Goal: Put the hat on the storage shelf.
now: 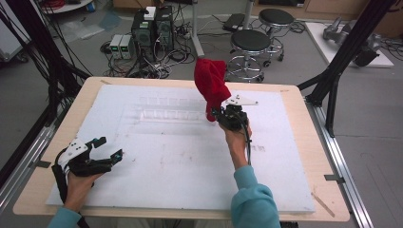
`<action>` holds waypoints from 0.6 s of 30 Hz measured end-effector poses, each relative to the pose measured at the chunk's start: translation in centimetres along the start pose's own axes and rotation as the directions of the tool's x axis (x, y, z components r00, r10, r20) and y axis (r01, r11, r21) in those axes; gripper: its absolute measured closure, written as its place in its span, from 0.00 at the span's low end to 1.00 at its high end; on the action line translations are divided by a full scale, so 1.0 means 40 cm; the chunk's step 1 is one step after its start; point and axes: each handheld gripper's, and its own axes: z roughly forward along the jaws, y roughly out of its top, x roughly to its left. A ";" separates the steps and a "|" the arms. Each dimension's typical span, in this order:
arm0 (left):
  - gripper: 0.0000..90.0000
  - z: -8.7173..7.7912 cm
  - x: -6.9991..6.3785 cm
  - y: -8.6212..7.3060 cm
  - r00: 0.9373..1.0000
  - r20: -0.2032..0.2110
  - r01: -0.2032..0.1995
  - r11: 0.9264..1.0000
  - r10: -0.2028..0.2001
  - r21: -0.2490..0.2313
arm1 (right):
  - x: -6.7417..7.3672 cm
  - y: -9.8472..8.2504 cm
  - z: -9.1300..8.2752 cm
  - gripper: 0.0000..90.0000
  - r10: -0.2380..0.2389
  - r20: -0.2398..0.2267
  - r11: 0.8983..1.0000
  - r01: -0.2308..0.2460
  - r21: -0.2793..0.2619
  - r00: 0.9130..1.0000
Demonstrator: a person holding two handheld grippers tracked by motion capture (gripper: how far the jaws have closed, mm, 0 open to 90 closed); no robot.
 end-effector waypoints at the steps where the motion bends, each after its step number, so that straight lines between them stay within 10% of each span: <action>1: 0.13 0.000 -0.001 0.000 1.000 -0.001 -0.002 1.000 0.002 0.000 | 0.000 -0.001 -0.001 0.94 0.002 -0.001 1.000 -0.002 0.011 1.000; 16: 0.13 -0.003 -0.001 -0.001 1.000 -0.003 -0.002 1.000 0.002 -0.009 | 0.005 -0.022 -0.012 0.93 0.006 0.013 0.999 -0.006 0.045 1.000; 18: 0.13 -0.003 -0.001 -0.001 1.000 -0.005 0.003 1.000 -0.003 -0.012 | 0.004 -0.022 -0.015 0.71 -0.007 0.019 0.998 0.005 0.059 1.000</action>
